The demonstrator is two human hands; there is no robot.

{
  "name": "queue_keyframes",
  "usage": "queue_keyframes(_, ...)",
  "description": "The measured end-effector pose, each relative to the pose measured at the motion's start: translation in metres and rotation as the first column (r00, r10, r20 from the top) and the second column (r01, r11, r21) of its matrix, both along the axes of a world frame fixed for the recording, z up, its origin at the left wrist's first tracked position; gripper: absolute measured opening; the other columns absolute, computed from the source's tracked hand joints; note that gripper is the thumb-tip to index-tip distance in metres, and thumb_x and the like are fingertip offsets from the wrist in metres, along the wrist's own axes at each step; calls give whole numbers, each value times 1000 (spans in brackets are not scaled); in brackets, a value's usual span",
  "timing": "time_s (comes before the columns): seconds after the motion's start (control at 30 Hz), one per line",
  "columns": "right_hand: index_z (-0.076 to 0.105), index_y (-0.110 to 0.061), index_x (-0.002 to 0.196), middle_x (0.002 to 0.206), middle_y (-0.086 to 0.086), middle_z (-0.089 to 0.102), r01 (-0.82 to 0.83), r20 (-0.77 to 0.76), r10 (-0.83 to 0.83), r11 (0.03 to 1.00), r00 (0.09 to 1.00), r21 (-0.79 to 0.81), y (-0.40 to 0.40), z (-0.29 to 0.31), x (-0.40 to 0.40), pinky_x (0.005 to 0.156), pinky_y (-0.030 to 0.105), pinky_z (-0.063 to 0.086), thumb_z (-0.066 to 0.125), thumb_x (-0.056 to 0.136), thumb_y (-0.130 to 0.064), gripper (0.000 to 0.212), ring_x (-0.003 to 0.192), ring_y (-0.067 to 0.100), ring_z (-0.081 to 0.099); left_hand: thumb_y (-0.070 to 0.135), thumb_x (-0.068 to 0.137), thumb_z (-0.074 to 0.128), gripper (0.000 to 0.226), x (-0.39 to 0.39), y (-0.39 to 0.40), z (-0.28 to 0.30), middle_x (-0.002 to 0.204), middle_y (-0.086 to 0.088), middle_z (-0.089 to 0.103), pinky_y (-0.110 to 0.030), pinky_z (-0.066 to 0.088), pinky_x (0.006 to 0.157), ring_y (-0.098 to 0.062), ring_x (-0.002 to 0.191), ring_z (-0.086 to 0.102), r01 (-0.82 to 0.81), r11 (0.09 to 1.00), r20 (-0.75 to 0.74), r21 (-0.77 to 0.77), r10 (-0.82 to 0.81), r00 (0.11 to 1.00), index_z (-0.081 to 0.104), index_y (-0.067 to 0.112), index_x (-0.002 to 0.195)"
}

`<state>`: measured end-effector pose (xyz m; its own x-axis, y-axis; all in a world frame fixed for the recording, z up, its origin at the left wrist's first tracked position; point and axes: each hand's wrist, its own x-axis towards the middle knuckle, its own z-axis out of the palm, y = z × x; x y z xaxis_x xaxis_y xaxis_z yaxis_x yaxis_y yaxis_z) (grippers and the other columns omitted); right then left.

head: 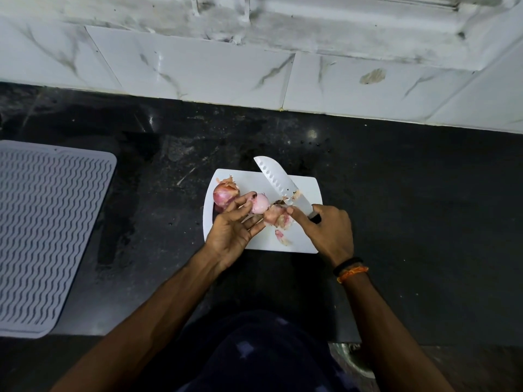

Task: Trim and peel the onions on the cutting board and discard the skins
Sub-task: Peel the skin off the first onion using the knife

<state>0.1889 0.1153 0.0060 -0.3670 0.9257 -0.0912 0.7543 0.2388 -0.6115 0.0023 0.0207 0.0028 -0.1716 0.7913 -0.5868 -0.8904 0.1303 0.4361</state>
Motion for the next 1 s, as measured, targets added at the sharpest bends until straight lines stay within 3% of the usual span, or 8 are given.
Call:
queue_keyframes(0.2,65,-19,71,59,-5,62,-29,147,22,998,989,49,15,-2,4,49,30,45,48,81,-79,63,52,11,57,8,87,62,49,-3,-2,0,131,-16,64,-43,54,96,-32,115,64,-81,996,38,-32,83,996,54,6,135)
queue_keyframes(0.33,62,-19,65,58,-5,61,-30,55,32,999,998,-39,19,-5,6,49,33,42,57,78,-75,58,52,13,57,9,89,61,38,-3,-2,0,130,-15,64,-40,56,94,-31,118,60,-85,994,43,-69,88,995,61,9,127)
queue_keyframes(0.43,70,-16,81,70,-5,69,-79,30,82,994,996,-78,16,-8,1,55,37,52,64,76,-72,57,61,10,62,6,92,60,23,1,0,1,127,-18,64,-39,56,93,-32,117,60,-88,992,71,-87,94,993,67,10,113)
queue_keyframes(0.57,73,-18,97,90,-7,74,-140,-52,135,985,990,-106,12,-5,-6,69,37,57,66,79,-64,50,78,8,66,10,92,63,34,3,2,1,123,-22,65,-38,58,90,-34,112,64,-64,992,104,-104,75,992,61,5,125)
queue_keyframes(0.63,74,-21,95,88,-8,74,-176,-83,167,978,982,-109,11,-4,-11,68,39,55,61,82,-65,47,76,7,66,12,92,63,30,4,2,3,115,-21,69,-37,58,89,-33,104,68,-37,994,113,-99,49,992,63,3,121)
queue_keyframes(0.73,75,-20,93,83,-7,74,-206,-105,194,972,975,-112,10,-3,-18,65,40,53,51,84,-70,56,72,8,65,14,91,65,36,5,2,3,120,-21,68,-36,58,89,-32,108,67,-14,995,117,-101,25,993,62,3,125)
queue_keyframes(0.93,74,-17,82,67,-9,69,-216,-93,211,975,973,-48,10,3,-26,53,22,39,44,85,-73,64,60,5,59,15,87,69,43,5,2,4,121,-20,68,-36,56,94,-31,110,66,18,995,104,-96,-8,995,62,2,128)
queue_keyframes(1.0,73,-17,77,61,-8,66,-197,-61,197,980,979,-2,10,4,-30,52,27,43,37,81,-82,74,55,8,58,14,88,68,41,5,2,4,120,-18,68,-38,54,97,-30,110,67,35,995,92,-90,-27,995,63,2,127)
